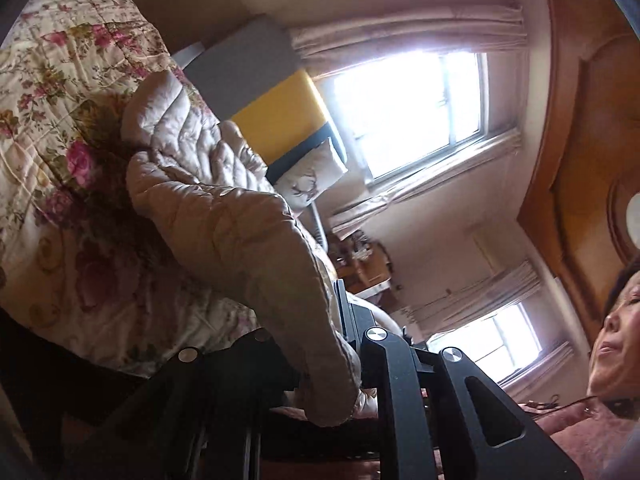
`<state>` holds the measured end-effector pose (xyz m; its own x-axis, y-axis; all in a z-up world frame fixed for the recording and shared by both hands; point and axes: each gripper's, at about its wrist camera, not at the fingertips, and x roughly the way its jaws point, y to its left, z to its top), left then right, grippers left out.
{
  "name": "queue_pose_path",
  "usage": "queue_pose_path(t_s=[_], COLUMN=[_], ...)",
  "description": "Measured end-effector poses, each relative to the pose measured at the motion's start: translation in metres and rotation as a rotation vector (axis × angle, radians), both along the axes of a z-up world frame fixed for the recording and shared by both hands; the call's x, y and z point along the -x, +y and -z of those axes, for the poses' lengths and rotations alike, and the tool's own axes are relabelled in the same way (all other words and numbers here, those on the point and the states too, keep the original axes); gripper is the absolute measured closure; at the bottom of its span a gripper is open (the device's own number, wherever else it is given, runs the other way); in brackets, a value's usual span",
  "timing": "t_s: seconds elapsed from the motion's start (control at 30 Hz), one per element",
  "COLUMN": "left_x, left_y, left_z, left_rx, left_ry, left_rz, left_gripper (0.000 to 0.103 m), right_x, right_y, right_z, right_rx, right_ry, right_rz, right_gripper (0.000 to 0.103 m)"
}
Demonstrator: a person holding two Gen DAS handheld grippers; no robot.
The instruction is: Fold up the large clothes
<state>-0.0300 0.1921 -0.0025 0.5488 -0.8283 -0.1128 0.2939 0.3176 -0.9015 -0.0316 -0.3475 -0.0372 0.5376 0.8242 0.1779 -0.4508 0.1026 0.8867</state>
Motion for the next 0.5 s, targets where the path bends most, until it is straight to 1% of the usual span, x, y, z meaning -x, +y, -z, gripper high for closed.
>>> queue_pose_path(t_s=[0.1,0.13,0.23,0.3,0.37,0.43,0.5], left_x=[0.013,0.02,0.038,0.049,0.054,0.054,0.05], left_y=[0.004,0.007,0.013,0.017,0.019,0.02,0.021], left_z=[-0.012,-0.014,-0.024,-0.03,-0.032,-0.032,-0.029], left_rx=[0.039,0.07,0.18,0.259,0.314,0.339,0.336], left_ry=[-0.026,-0.032,-0.055,-0.064,-0.064,-0.047,-0.035], left_rz=[0.004,0.008,0.007,0.004,-0.003,-0.006,-0.008], left_gripper=[0.091,0.091,0.091,0.091,0.091,0.091,0.091], right_x=[0.015,0.026,0.044,0.054,0.068,0.072,0.072], right_y=[-0.005,-0.012,-0.018,-0.018,-0.022,-0.021,-0.024], right_z=[-0.007,-0.013,-0.015,-0.012,-0.011,-0.007,-0.009], right_rx=[-0.014,-0.031,-0.108,-0.162,-0.2,-0.204,-0.216], right_ry=[-0.033,-0.046,-0.076,-0.073,-0.055,-0.036,-0.039], right_rz=[-0.022,-0.034,-0.07,-0.097,-0.11,-0.098,-0.083], right_gripper=[0.077,0.077,0.077,0.077,0.077,0.077,0.077])
